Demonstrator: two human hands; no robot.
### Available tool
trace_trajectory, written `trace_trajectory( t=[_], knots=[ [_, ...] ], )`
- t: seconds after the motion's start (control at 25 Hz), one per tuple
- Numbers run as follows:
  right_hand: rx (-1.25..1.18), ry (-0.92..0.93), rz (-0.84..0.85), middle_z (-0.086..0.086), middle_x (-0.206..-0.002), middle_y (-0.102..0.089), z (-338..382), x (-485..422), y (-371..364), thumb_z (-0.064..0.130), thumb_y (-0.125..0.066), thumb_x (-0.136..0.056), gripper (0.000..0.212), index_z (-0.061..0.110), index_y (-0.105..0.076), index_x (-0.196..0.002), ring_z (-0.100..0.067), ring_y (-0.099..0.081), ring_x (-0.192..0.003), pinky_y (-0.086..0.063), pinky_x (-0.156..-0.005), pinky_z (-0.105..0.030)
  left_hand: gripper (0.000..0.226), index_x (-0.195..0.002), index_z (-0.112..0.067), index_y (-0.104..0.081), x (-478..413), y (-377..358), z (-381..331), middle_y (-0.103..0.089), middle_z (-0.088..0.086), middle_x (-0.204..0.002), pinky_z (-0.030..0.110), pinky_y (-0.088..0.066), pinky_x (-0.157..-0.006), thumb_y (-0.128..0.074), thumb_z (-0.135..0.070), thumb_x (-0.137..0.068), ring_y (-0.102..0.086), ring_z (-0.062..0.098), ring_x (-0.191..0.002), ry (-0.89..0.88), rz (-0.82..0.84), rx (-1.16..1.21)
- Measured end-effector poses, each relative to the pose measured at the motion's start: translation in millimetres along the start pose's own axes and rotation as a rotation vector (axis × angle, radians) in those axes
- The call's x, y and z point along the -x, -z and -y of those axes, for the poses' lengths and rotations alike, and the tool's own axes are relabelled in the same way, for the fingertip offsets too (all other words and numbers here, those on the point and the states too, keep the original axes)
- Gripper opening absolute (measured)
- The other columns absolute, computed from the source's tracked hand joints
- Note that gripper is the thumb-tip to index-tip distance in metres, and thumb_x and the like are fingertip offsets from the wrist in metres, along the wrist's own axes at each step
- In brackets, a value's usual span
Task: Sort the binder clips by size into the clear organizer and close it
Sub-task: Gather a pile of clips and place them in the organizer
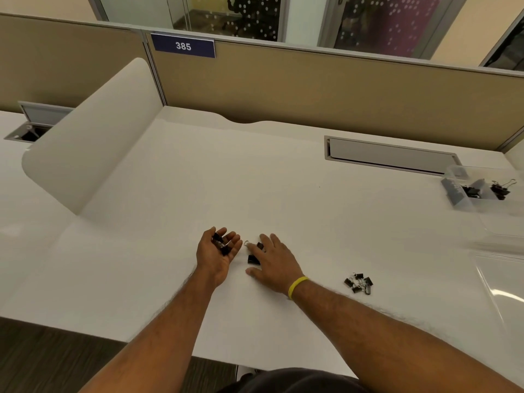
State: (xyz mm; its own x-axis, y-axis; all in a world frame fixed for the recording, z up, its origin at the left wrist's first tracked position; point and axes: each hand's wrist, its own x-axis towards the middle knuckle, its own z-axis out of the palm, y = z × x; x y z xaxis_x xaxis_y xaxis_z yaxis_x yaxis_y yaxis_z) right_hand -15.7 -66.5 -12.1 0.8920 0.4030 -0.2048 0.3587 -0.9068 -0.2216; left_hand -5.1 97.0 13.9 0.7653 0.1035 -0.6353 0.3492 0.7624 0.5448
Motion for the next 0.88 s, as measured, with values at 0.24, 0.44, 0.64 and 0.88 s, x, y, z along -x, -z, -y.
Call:
trace_trajectory(
  t=[0.24, 0.44, 0.64, 0.88],
  knots=[
    [0.0, 0.054, -0.158, -0.007, -0.122, -0.053, -3.3, 1.6, -6.5, 0.03, -0.047, -0.096, 0.033, 0.015, -0.054, -0.124, -0.028, -0.049, -0.112, -0.054, -0.065, -0.041, 0.028, -0.097, -0.004, -0.056, -1.2, 1.1, 1.4, -0.063, 0.017, -0.095, 0.036, -0.059, -0.069, -0.042, -0.029, -0.099, -0.065, 0.029, -0.089, 0.018, 0.007, -0.002],
    [-0.061, 0.018, -0.144, -0.003, -0.104, -0.055, -11.8, -4.7, 6.8, 0.034, -0.055, -0.09, 0.027, 0.011, -0.063, -0.102, -0.023, -0.048, -0.099, -0.051, -0.067, -0.038, 0.026, -0.097, -0.004, -0.057, -0.7, -1.5, 7.6, -0.064, 0.016, -0.094, 0.036, -0.059, -0.069, -0.043, -0.026, -0.097, -0.065, 0.03, -0.087, 0.028, 0.018, -0.01],
    [-0.191, -0.013, -0.175, 0.0, -0.096, -0.056, -20.0, -4.5, 6.7, 0.037, -0.06, -0.086, 0.027, 0.014, -0.069, -0.096, -0.019, -0.051, -0.093, -0.047, -0.068, -0.031, 0.026, -0.097, -0.004, -0.057, -1.5, 0.3, 12.5, -0.064, 0.016, -0.093, 0.037, -0.059, -0.072, -0.043, -0.026, -0.097, -0.065, 0.03, -0.087, 0.028, 0.012, -0.028],
    [-0.516, -0.121, -0.335, 0.005, -0.088, -0.058, -20.5, -2.1, 18.2, 0.037, -0.07, -0.08, 0.021, 0.019, -0.071, -0.09, -0.01, -0.057, -0.081, -0.052, -0.07, -0.029, 0.027, -0.098, -0.002, -0.057, -2.4, -2.0, 21.1, -0.064, 0.018, -0.096, 0.04, -0.056, -0.079, -0.044, -0.026, -0.097, -0.066, 0.031, -0.088, 0.028, 0.006, -0.088]
  ],
)
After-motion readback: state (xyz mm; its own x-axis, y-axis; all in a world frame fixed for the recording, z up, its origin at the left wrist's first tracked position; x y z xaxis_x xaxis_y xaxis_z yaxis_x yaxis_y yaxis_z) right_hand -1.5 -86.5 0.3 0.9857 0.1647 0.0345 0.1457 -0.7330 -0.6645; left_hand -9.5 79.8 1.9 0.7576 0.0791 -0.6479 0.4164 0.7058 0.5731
